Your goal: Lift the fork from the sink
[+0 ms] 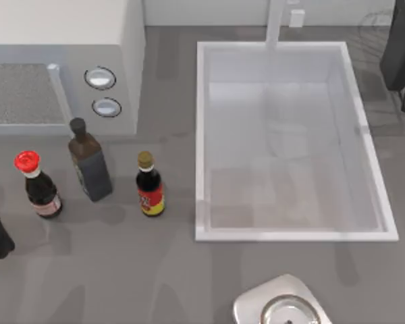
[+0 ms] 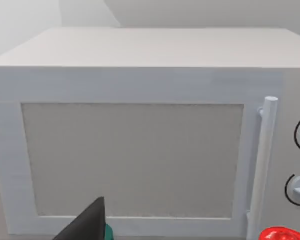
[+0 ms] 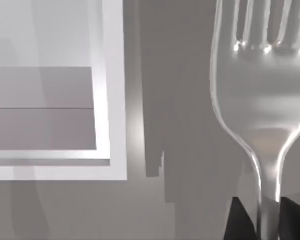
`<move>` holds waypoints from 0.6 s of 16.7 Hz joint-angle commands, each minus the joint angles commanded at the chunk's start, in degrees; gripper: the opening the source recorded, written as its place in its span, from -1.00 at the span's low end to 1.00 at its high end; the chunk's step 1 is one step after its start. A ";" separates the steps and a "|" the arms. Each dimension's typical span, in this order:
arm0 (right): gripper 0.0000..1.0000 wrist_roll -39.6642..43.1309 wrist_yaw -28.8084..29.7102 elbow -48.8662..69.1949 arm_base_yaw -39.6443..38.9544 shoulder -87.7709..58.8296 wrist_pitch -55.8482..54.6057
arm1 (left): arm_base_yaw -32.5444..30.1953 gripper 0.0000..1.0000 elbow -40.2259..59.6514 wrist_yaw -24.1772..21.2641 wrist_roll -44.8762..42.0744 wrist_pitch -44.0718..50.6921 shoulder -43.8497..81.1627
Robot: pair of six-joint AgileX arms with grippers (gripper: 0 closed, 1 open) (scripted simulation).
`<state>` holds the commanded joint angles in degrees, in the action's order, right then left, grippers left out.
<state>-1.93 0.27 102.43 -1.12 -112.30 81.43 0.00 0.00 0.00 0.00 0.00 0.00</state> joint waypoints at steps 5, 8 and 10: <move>-1.00 4.32 -0.24 -9.38 4.29 8.35 -2.30 | 0.00 1.00 0.00 0.00 0.00 0.00 0.00; -1.00 4.37 -0.24 -9.47 4.34 8.44 -2.33 | 0.00 1.00 0.00 0.00 0.00 0.00 0.00; -1.00 4.25 -0.19 -9.51 4.07 8.21 -2.36 | 0.00 1.00 0.00 0.00 0.00 0.00 0.00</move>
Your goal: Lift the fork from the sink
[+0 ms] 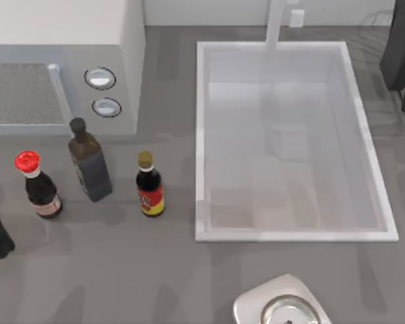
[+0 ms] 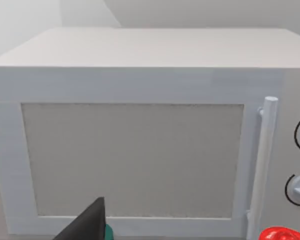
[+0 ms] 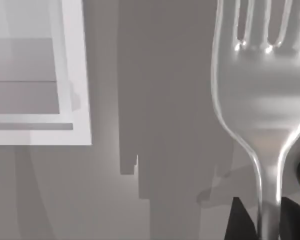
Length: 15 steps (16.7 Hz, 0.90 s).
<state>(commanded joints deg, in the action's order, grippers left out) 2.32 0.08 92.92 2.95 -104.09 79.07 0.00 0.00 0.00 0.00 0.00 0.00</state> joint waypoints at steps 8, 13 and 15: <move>-1.00 -0.13 -0.03 -15.27 0.02 -2.57 -18.95 | 0.00 1.00 0.00 0.00 0.00 0.00 0.00; -1.00 -0.18 -0.04 -20.35 0.04 -3.66 -24.26 | 0.00 1.00 0.00 0.00 0.00 0.00 0.00; -1.00 -0.18 -0.04 -20.35 0.04 -3.66 -24.26 | 0.00 1.00 0.00 0.00 0.00 0.00 0.00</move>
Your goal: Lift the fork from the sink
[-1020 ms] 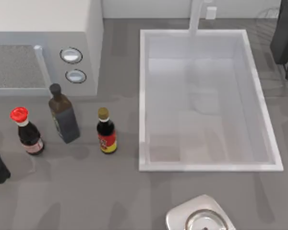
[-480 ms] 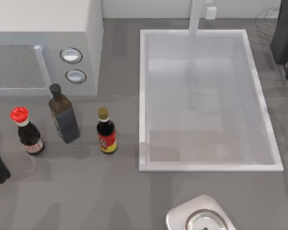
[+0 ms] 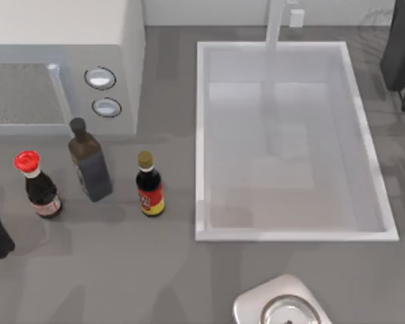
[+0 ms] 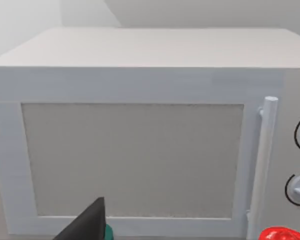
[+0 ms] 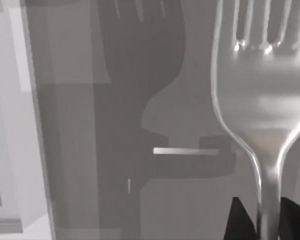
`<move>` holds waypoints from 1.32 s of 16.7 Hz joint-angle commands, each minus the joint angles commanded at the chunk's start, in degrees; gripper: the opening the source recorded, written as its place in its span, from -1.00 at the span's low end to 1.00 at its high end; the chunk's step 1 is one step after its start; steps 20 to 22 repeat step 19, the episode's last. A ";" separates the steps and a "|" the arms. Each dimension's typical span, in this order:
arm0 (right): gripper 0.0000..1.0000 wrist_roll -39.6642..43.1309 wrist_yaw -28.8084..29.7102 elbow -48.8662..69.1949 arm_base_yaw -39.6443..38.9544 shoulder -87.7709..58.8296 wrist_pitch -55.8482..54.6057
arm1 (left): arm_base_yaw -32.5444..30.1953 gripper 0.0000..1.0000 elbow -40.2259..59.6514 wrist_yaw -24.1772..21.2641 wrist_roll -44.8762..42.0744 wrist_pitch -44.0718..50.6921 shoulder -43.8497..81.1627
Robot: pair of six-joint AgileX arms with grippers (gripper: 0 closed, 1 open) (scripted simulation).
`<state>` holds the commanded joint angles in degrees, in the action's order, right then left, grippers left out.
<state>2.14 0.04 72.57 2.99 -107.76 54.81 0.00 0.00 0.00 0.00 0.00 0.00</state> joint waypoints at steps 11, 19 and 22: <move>0.66 0.00 0.00 0.00 0.00 0.00 0.00 | 0.00 1.00 0.00 0.00 0.00 0.00 0.00; 1.00 0.00 0.00 0.00 0.00 0.00 0.00 | 0.00 1.00 0.00 0.00 0.00 0.00 0.00; 1.00 0.00 0.00 0.00 0.00 0.00 0.00 | 0.00 1.00 0.00 0.00 0.00 0.00 0.00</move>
